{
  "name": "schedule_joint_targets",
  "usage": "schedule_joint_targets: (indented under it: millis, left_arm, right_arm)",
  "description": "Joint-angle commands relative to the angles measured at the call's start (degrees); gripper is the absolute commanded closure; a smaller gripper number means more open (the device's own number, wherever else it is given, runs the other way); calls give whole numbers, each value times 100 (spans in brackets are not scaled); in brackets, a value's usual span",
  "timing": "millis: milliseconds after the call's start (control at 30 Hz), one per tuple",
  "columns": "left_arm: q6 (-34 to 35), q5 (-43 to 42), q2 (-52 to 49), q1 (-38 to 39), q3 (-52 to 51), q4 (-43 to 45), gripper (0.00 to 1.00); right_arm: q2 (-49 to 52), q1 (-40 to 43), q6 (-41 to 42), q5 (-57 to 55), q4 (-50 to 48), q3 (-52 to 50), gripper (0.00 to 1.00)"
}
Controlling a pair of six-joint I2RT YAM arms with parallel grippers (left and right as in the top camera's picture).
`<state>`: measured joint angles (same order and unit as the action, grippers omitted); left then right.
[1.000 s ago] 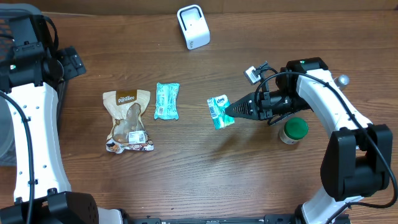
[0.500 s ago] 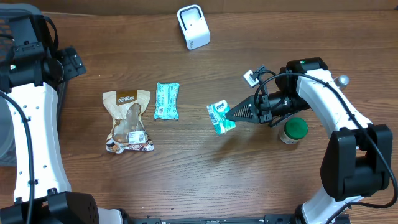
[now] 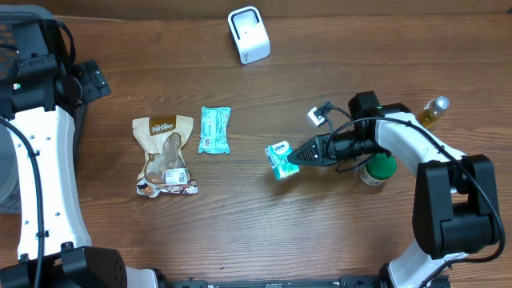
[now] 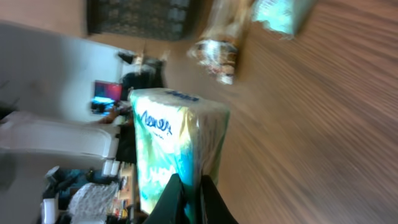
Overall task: Scan the item barcode
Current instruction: 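Carry the tissue pack to the white scanner with the right gripper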
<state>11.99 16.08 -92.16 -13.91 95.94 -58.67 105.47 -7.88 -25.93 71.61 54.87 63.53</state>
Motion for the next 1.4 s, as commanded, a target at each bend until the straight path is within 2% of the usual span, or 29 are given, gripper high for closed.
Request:
schedule_joint_targets:
  millis: [0,133,200,333,467,633,800,967,1167,1367]
  left_arm:
    - [-17,-4,0,-26,63,15,0]
    - [-17,-4,0,-26,63,15,0]
    - [-17,-4,0,-26,63,17,0]
    - [-17,-4,0,-28,63,15,1]
    - [-17,-4,0,-26,63,15,1]
    - [-17,-4,0,-26,63,15,1]
    - [-17,-4,0,-26,63,15,1]
    - [-17,-4,0,-26,63,17,0]
    - [-17,-4,0,-26,63,17,0]
    - [-17,-4,0,-26,63,17,0]
  right_arm:
    - [-125,7,1954,-1019,-627,-13,96]
    - [-125,7,3182,-1878,-1408,66,96]
    - [-125,7,3327,-2052,-1377,282,96]
    - [-125,0,3362,-2752,-391,1558,96]
    - [-125,-129,3359,-3864,686,3279,96]
    - [-125,-494,3364,-4955,946,4763,96]
    - [-72,-1106,2938,-6332,-66,4964,96]
    - [407,-1781,2153,-8100,-1294,4922,96]
    - [1364,-2026,870,-8472,-2564,4922,96]
    - [2162,-2024,74,-9005,-3451,4922,96]
